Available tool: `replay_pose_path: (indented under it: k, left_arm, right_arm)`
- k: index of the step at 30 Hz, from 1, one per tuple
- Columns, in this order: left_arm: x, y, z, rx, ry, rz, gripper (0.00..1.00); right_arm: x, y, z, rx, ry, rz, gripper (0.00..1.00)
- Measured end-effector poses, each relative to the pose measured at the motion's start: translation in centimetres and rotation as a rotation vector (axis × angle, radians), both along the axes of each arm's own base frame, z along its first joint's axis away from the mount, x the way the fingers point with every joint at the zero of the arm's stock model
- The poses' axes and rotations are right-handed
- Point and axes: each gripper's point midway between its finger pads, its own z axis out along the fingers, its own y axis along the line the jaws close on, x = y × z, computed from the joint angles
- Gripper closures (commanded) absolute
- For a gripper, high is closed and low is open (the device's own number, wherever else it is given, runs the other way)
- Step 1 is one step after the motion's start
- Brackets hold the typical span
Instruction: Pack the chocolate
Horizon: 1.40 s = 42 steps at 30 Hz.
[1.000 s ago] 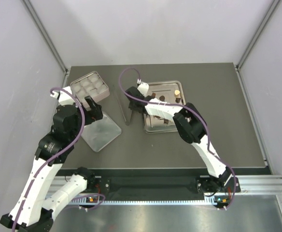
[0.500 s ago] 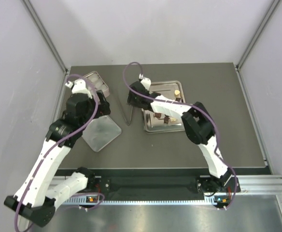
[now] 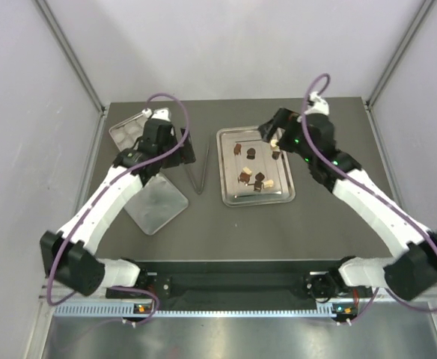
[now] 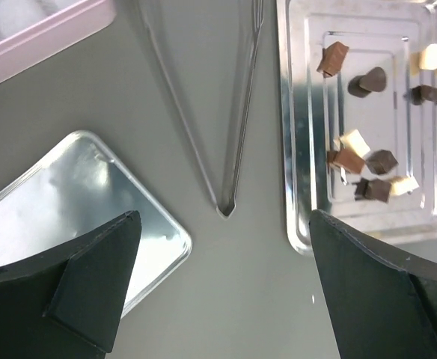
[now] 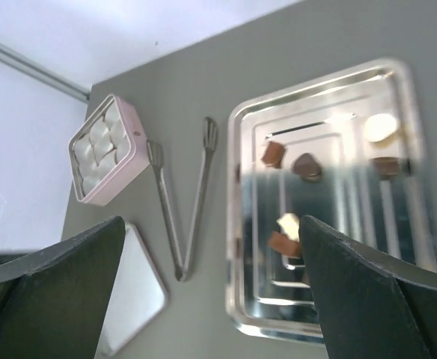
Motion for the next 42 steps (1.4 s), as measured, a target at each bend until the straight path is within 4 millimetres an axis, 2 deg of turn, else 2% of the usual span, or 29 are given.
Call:
replay_pose_path:
  k: [2, 4, 7, 11, 16, 20, 27, 33, 42]
  left_arm:
    - [1.6, -0.7, -1.5, 0.011, 0.028, 0.000, 0.02]
    - [2.9, -1.3, -3.6, 0.024, 0.063, 0.001, 0.02]
    - [4.0, -1.8, -7.1, 0.054, 0.133, 0.003, 0.02]
    - [5.1, -2.1, -11.8, 0.101, 0.235, 0.008, 0.02]
    - [6.4, -2.7, -14.9, 0.126, 0.295, 0.009, 0.02]
    - [7.4, -3.1, -16.2, 0.130, 0.308, 0.007, 0.02]
    - [8.6, -3.6, -18.0, 0.146, 0.326, 0.003, 0.04]
    - [9.1, -3.1, -19.6, 0.159, 0.351, 0.015, 0.06]
    - [10.0, -2.1, -20.0, 0.170, 0.346, 0.038, 0.08]
  right_arm:
    - [-1.9, -2.0, 1.3, -0.015, -0.056, 0.000, 0.00]
    - [-3.8, -2.7, 2.0, -0.030, -0.098, 0.027, 0.00]
    - [-5.6, -3.5, 2.4, -0.047, -0.141, 0.051, 0.00]
    - [-6.8, -4.0, 2.4, -0.070, -0.165, 0.077, 0.00]
    - [-7.3, -4.3, 2.5, -0.101, -0.187, 0.089, 0.00]
    - [-7.3, -4.5, 2.5, -0.123, -0.196, 0.092, 0.00]
    - [-7.4, -4.8, 0.1, -0.159, -0.152, 0.089, 0.00]
    - [-7.2, -5.0, 0.0, -0.172, -0.153, 0.080, 0.00]
    - [-7.1, -5.2, 0.0, -0.183, -0.156, 0.070, 0.00]
